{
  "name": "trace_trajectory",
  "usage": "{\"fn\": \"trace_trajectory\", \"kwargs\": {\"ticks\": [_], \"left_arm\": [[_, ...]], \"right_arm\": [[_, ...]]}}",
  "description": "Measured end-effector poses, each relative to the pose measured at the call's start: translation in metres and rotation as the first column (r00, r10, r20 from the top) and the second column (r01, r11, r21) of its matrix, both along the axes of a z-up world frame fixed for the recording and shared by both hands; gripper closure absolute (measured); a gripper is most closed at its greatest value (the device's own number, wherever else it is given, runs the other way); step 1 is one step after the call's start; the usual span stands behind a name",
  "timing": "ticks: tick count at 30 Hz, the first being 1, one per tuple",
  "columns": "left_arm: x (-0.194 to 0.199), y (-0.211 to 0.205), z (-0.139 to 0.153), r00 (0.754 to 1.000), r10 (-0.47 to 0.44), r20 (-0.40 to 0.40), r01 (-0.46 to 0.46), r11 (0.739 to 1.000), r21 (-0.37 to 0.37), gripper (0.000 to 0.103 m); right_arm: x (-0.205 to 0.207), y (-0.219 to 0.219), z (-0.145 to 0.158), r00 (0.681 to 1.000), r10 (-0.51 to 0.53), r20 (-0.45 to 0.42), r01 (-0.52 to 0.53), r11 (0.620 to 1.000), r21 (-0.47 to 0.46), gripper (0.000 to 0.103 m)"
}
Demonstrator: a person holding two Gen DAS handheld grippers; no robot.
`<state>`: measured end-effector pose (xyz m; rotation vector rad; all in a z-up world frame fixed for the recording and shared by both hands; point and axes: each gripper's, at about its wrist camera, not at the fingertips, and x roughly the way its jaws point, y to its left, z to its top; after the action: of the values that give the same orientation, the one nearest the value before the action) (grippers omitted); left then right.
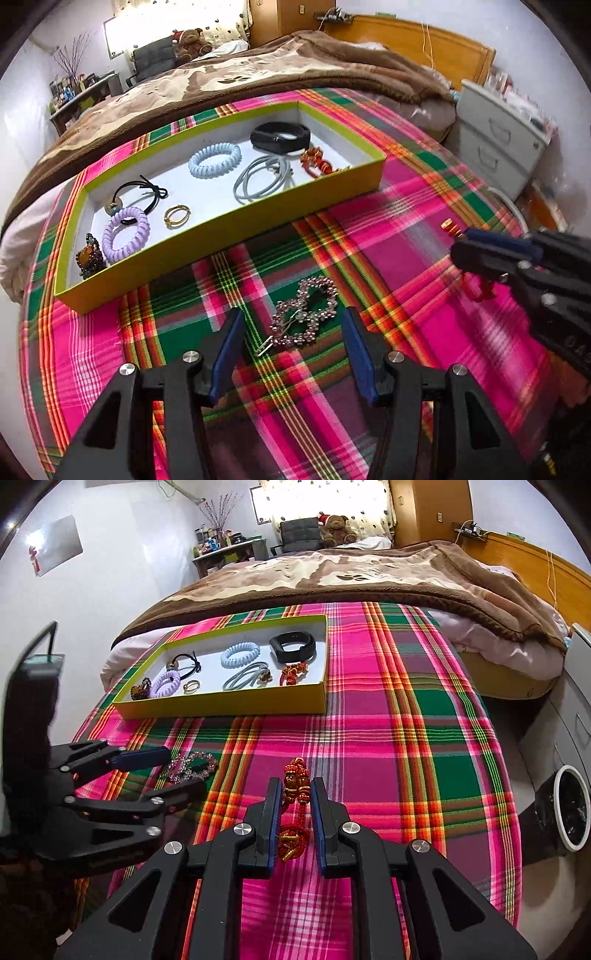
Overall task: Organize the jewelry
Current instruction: 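Grasp the pink rhinestone clip with the left tool while the right tool holds the red strand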
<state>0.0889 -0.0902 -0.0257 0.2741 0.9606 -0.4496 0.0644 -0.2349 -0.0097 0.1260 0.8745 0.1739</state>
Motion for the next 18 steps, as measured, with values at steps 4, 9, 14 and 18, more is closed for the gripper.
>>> {"fn": "trace_trajectory", "kwargs": {"ticks": [4, 9, 14, 18], "left_arm": [[-0.0016, -0.0059, 0.0005, 0.999, -0.019, 0.044, 0.016, 0.998, 0.053, 0.046], [-0.0002, -0.0076, 0.0018, 0.999, -0.04, 0.026, 0.039, 0.999, 0.034, 0.064], [-0.0024, -0.0089, 0.0021, 0.999, -0.029, 0.02, 0.029, 1.0, 0.009, 0.066], [-0.0039, -0.006, 0.0031, 1.0, -0.016, 0.019, 0.016, 1.0, -0.004, 0.066]], "right_arm": [[0.0011, -0.0029, -0.0019, 1.0, -0.003, -0.003, 0.003, 1.0, 0.006, 0.087], [0.0013, -0.0045, -0.0018, 1.0, -0.001, 0.0, 0.001, 1.0, 0.014, 0.087], [0.0009, -0.0036, -0.0017, 1.0, 0.0, 0.001, 0.0, 1.0, 0.012, 0.087], [0.0004, -0.003, -0.0017, 1.0, -0.001, 0.002, 0.001, 1.0, 0.011, 0.087]]}}
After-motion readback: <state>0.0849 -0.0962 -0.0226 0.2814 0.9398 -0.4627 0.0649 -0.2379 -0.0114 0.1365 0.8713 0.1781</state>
